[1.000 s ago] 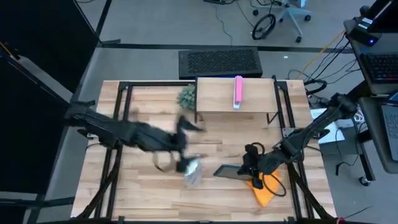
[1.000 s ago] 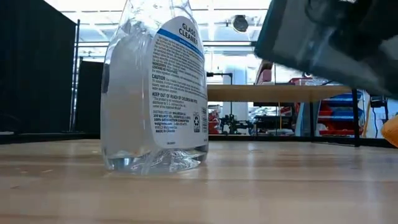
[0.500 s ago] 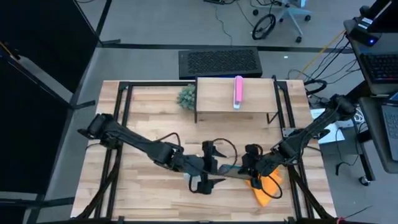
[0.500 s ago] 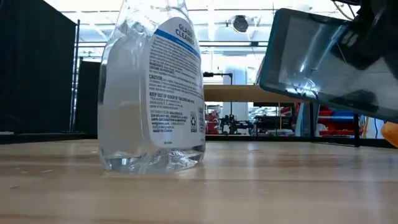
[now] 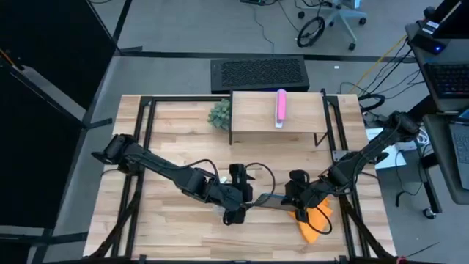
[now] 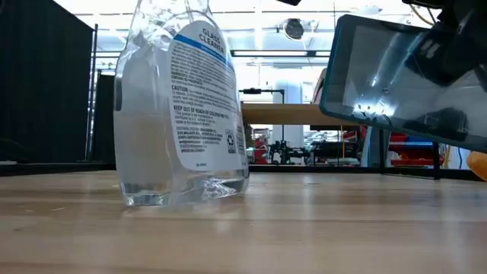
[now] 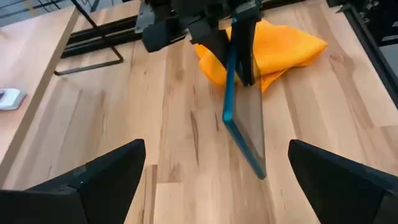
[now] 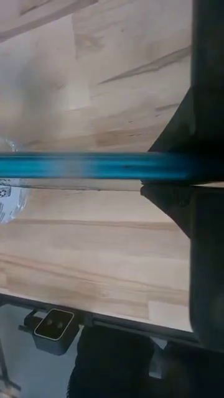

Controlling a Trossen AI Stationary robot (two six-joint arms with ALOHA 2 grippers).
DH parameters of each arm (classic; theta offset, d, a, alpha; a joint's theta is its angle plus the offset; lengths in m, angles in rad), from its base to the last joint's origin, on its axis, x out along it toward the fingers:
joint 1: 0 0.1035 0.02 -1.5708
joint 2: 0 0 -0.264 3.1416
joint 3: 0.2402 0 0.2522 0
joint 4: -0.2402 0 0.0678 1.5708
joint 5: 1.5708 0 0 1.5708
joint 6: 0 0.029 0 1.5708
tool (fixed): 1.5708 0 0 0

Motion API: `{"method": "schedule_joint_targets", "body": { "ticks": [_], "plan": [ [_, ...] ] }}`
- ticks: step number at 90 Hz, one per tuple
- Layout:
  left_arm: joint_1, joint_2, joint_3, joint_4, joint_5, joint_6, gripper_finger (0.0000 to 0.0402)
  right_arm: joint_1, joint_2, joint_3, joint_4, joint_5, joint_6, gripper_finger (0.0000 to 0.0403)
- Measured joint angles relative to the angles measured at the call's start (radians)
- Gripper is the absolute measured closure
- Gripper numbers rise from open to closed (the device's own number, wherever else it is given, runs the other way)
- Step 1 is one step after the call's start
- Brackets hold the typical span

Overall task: Apply microfiber cloth
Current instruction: Wipe the tablet with the microfiber cloth

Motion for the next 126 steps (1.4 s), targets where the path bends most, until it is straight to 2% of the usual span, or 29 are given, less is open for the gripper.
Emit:
{"method": "schedule_joint_targets", "body": {
  "ticks": [10,26,44,60,72,80,88,102,118,126],
  "plan": [
    [-0.014,-0.005,0.080,0.005,0.023,-0.010,0.0021,0.000,0.000,0.000,-0.001,0.000,-0.010,0.0394],
    [-0.111,-0.006,0.198,-0.183,0.023,-0.074,0.0021,0.000,0.000,0.000,-0.036,0.000,-0.012,0.0394],
    [-0.250,-0.013,0.201,-0.226,-0.157,-0.259,0.0020,0.001,0.000,0.000,-0.067,0.000,-0.005,0.0394],
    [-0.377,-0.008,0.178,-0.208,-0.181,-0.464,0.0020,0.007,0.000,0.000,-0.065,-0.002,0.016,0.0394],
    [-0.423,0.030,0.123,-0.205,-0.261,-0.625,0.0020,0.007,0.000,0.000,-0.061,0.020,0.019,0.0394],
    [-0.438,0.071,0.072,-0.149,-0.315,-0.717,0.0020,0.007,0.000,0.000,-0.058,0.050,0.022,0.0394],
    [-0.437,0.137,0.018,-0.032,-0.319,-0.761,0.0020,0.007,0.000,0.000,-0.056,0.062,0.031,0.0394],
    [-0.381,0.262,-0.005,0.157,-0.294,-0.704,0.0020,0.007,0.000,0.000,-0.050,0.077,0.062,0.0394],
    [-0.304,0.351,-0.004,0.342,-0.180,-0.682,0.0020,0.007,0.001,0.000,-0.049,0.077,0.064,0.0394],
    [-0.282,0.373,-0.005,0.399,-0.183,-0.672,0.0020,0.007,0.002,0.000,-0.049,0.079,0.064,0.0394]
  ]
}}
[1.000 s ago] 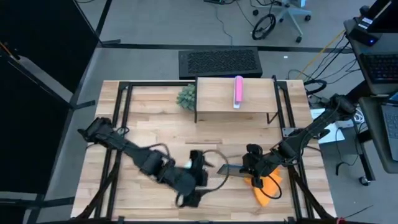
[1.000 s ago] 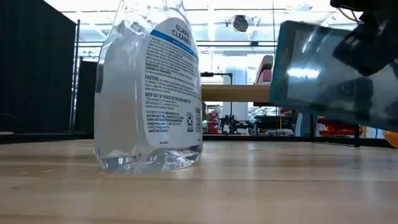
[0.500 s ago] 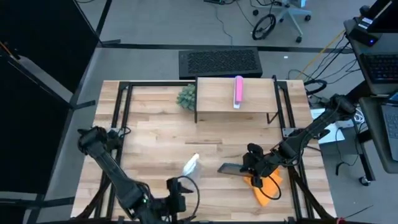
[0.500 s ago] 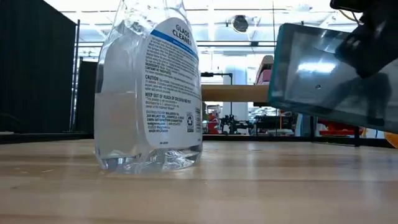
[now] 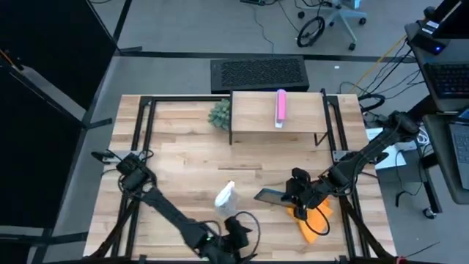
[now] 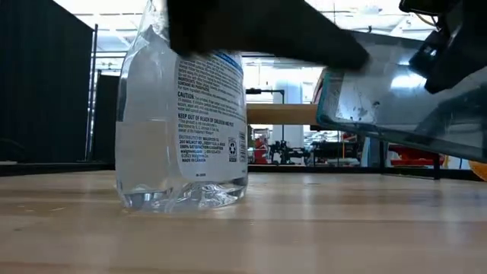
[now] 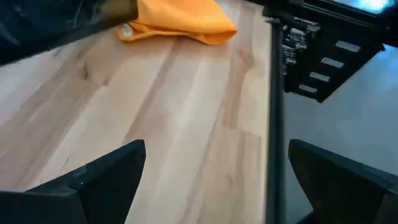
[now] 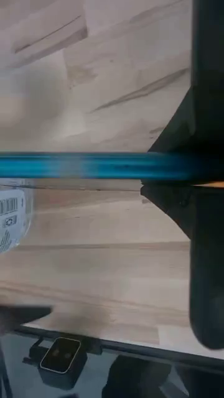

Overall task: Apply microfiber cloth
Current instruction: Wipe the tablet with the microfiber cloth

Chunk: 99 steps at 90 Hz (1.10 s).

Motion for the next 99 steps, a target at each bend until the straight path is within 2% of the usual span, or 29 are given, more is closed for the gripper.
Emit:
{"method": "schedule_joint_targets", "body": {
  "ticks": [9,18,42,57,64,80,99],
  "plan": [
    [0.024,0.007,0.001,-0.006,-0.060,-0.003,0.0020,0.000,0.000,0.000,0.000,0.023,-0.008,0.0394],
    [0.048,0.010,0.001,-0.086,-0.095,-0.014,0.0020,0.000,0.000,0.000,0.000,0.043,-0.009,0.0394],
    [0.084,0.010,0.001,-0.462,-0.175,-0.168,0.0020,0.014,0.008,0.000,0.000,0.054,-0.007,0.0394],
    [0.114,0.011,-0.037,-0.639,-0.275,-0.228,0.0020,0.012,0.063,0.000,0.015,0.059,-0.016,0.0394],
    [0.121,0.011,-0.041,-0.628,-0.270,-0.208,0.0020,0.010,0.103,0.000,0.034,0.059,-0.024,0.0394],
    [0.123,0.010,-0.034,-0.436,-0.146,-0.024,0.0020,-0.012,0.184,0.006,0.069,0.045,-0.047,0.0394],
    [0.146,-0.033,-0.027,-0.390,-0.111,0.060,0.0020,-0.030,0.183,0.005,0.084,0.039,-0.078,0.0394]
  ]
}}
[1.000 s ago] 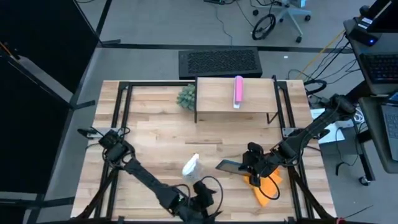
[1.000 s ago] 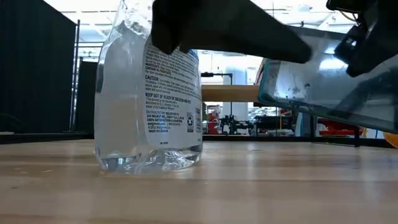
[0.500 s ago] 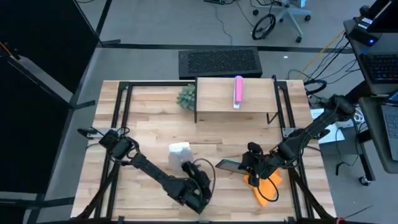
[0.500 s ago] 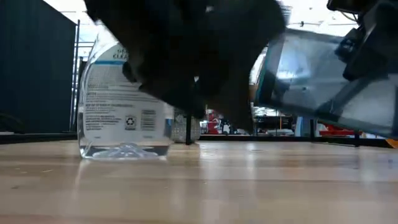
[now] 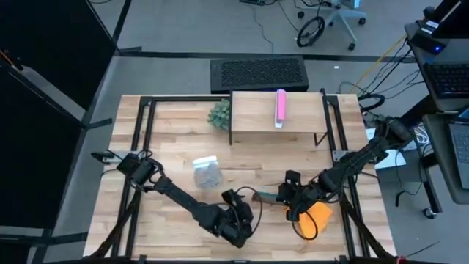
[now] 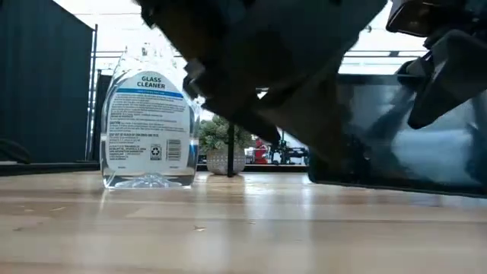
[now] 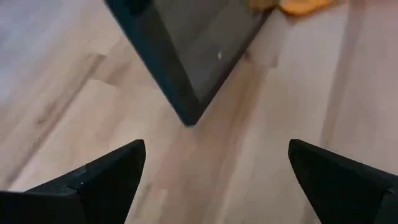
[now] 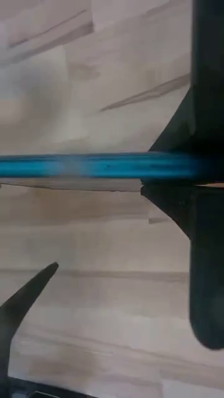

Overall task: Apply microfiber cloth
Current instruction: Wipe the tablet with the microfiber cloth

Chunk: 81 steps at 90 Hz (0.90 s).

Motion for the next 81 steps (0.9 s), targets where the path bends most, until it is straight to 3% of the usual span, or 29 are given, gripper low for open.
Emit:
{"method": "schedule_joint_targets", "body": {
  "ticks": [24,51,81],
  "plan": [
    [0.006,-0.085,-0.008,0.006,-0.017,0.035,0.0020,0.005,-0.006,-0.003,0.000,0.010,0.037,0.0394],
    [-0.053,-0.097,-0.015,0.041,-0.007,-0.017,0.0020,0.052,-0.005,-0.004,0.010,0.038,0.075,0.0394],
    [-0.093,-0.097,-0.181,0.442,0.072,-0.008,0.0020,0.150,0.002,-0.006,0.068,0.073,0.164,0.0394]
  ]
}}
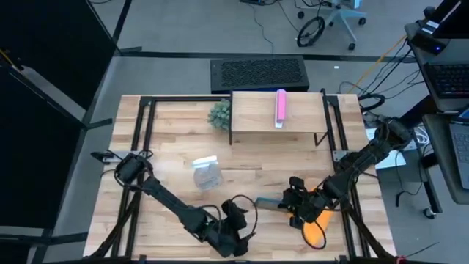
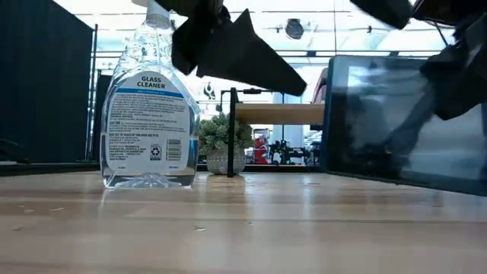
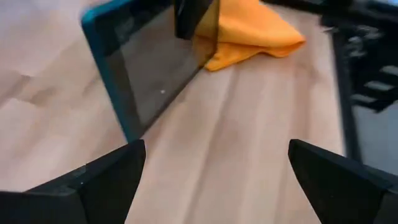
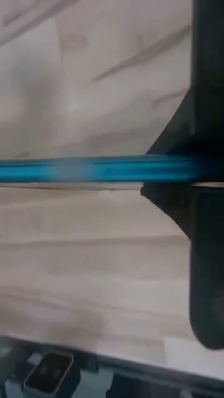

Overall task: Apply microfiber cloth
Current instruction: Wipe the tablet with the microfiber cloth

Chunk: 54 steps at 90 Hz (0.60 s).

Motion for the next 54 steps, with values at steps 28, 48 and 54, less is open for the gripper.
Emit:
{"method": "schedule_joint_targets", "body": {
  "ticks": [28,48,54],
  "plan": [
    [0.000,-0.006,-0.002,0.169,0.062,0.103,0.0020,0.051,0.037,0.002,0.066,-0.007,0.022,0.0394],
    [0.018,-0.006,-0.002,0.217,0.088,0.113,0.0020,0.063,0.039,0.002,0.085,-0.013,-0.011,0.0394],
    [0.027,-0.006,-0.002,0.264,0.097,0.153,0.0020,0.064,0.039,0.001,0.101,-0.019,-0.051,0.0394]
  ]
}}
